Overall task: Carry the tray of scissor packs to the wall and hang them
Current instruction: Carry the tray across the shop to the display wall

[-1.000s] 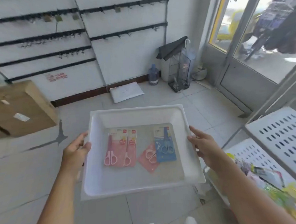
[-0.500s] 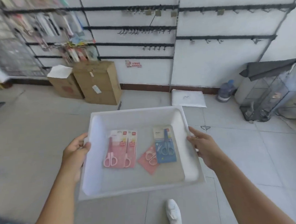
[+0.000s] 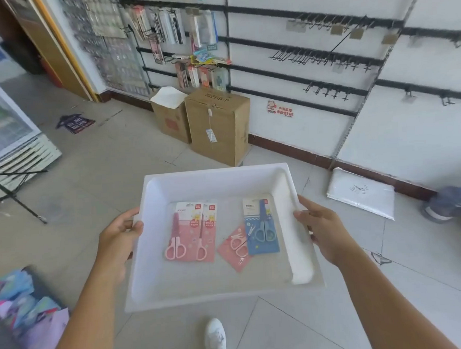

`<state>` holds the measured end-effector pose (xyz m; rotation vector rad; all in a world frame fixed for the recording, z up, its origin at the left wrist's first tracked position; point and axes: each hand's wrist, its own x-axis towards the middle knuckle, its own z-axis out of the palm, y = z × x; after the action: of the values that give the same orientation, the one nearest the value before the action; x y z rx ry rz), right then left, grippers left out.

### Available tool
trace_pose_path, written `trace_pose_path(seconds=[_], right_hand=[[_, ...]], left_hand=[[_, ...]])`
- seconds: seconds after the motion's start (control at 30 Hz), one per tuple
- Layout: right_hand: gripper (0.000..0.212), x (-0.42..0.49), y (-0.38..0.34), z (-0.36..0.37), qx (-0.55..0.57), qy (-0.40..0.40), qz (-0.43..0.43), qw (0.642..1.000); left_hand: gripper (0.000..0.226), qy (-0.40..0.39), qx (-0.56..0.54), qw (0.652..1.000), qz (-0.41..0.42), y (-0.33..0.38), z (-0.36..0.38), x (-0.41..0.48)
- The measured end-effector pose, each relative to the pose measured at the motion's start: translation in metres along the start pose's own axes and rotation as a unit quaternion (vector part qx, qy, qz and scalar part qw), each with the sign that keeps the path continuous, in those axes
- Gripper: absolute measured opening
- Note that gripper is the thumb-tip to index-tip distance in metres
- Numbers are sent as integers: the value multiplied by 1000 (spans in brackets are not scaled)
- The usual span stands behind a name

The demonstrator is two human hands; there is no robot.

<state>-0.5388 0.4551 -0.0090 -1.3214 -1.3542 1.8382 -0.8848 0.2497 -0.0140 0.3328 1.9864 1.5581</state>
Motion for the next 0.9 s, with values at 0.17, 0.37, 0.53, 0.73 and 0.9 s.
trace_pose_path(seconds=[0.17, 0.37, 0.53, 0.73, 0.9], right_hand=[[39, 80, -27, 39, -18, -57, 3, 998], [42, 177, -66, 105, -28, -79, 10, 996], [43, 253, -99, 160, -35, -59, 4, 998], [43, 342, -133, 197, -39, -27, 7, 999], [40, 440, -158, 212, -32, -2, 10, 999]], left_hand=[[32, 17, -6, 1000, -3, 9, -12, 73], [33, 6, -3, 1000, 3, 42, -31, 184], [34, 6, 1, 1000, 8, 80, -36, 281], [32, 1, 9, 1000, 13, 114, -11, 382], [31, 6, 28, 999, 16, 135, 31, 467]])
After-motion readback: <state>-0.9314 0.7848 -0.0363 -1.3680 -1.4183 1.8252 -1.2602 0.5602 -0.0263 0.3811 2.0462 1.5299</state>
